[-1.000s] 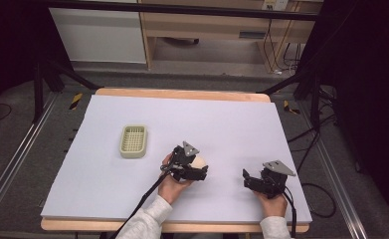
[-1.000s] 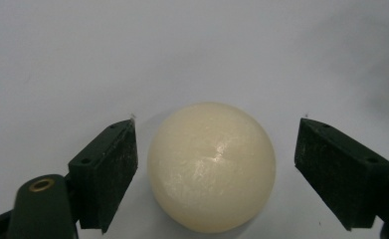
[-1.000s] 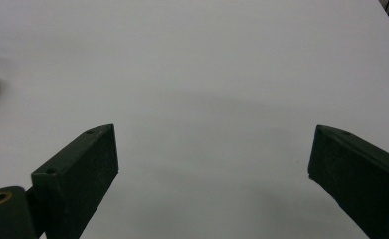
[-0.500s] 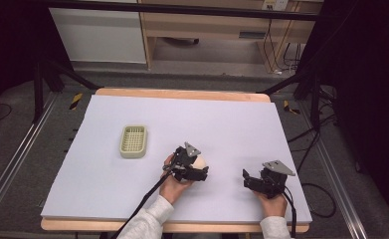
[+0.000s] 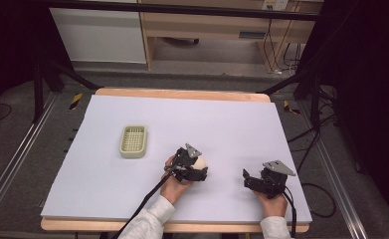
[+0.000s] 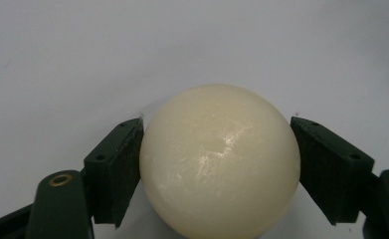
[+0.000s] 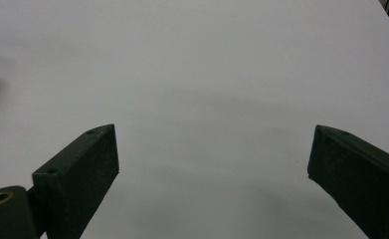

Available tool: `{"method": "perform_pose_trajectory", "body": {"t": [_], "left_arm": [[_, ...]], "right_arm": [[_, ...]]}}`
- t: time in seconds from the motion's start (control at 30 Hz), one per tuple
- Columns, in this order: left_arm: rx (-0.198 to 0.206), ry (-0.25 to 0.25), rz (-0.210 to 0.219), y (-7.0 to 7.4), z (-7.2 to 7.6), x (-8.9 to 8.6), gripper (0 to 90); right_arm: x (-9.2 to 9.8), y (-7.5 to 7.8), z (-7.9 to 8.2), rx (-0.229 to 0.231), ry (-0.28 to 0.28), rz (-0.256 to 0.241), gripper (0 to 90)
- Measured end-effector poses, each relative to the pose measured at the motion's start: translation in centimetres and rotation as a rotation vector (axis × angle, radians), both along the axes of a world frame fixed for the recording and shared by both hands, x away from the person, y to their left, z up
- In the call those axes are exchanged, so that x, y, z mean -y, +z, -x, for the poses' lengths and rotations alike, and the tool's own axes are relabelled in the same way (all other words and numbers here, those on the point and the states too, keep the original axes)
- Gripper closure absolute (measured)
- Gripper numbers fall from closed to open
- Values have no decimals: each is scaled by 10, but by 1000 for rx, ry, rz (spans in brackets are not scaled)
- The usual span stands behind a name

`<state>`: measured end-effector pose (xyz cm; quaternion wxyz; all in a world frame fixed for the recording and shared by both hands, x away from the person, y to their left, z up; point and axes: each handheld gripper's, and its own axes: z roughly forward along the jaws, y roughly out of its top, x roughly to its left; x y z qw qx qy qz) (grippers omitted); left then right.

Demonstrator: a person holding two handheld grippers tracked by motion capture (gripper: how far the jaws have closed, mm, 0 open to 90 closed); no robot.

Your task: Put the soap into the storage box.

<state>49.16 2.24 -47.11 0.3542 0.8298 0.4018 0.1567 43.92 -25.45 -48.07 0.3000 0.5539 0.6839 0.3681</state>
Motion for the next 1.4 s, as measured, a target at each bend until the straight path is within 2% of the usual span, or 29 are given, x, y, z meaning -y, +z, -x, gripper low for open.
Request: {"method": "perform_pose_trajectory", "body": {"t": [0.63, 0.77, 1.0, 1.17, 1.4], "left_arm": [[-9, 4, -9, -1, -1, 1, 239], [-1, 11, -11, -1, -1, 2, 240], [-13, 8, -14, 0, -2, 2, 241], [-15, 11, 8, 5, -1, 0, 241], [-1, 0, 8, 15, 4, -5, 241]], "right_arm": [[0, 0, 0, -2, -3, -1, 66], [0, 0, 0, -3, -2, -1, 67], [0, 0, 0, -2, -2, 0, 68], [1, 0, 0, -3, -1, 0, 68], [1, 0, 0, -1, -4, -4, 68]]}}
